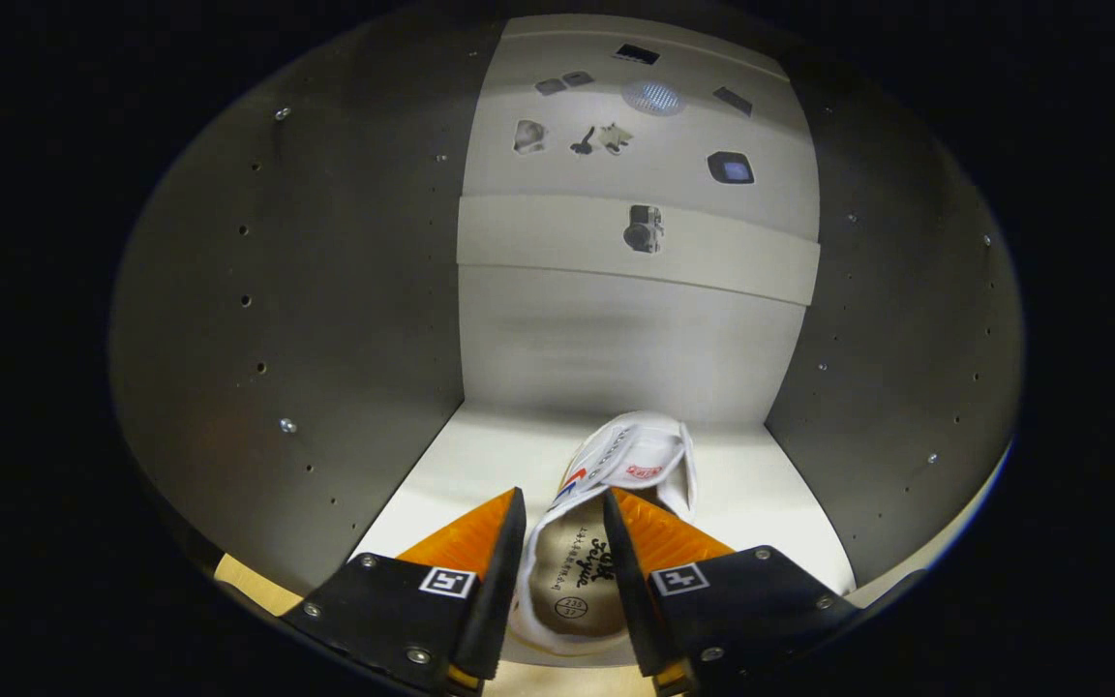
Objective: Open the shoe cabinet door, grab the shoes and put them into the shoe cabinet, then close the shoe cabinet door.
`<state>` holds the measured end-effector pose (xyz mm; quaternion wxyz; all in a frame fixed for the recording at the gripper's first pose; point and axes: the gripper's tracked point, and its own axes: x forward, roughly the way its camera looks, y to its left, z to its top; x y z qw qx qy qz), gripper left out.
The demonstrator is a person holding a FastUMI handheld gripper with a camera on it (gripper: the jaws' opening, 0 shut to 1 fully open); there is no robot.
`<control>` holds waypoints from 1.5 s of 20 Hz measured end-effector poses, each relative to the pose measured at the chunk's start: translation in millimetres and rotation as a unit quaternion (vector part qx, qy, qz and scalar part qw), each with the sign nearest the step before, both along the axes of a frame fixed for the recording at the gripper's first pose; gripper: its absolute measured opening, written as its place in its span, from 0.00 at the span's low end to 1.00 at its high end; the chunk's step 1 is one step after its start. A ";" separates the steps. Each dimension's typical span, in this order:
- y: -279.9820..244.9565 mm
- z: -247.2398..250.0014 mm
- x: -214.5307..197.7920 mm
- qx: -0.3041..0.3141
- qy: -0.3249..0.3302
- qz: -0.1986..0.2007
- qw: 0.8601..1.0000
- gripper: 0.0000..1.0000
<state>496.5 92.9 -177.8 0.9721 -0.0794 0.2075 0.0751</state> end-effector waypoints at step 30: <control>-90.0 164.6 -440.6 0.083 -0.177 -0.111 0.974 0.93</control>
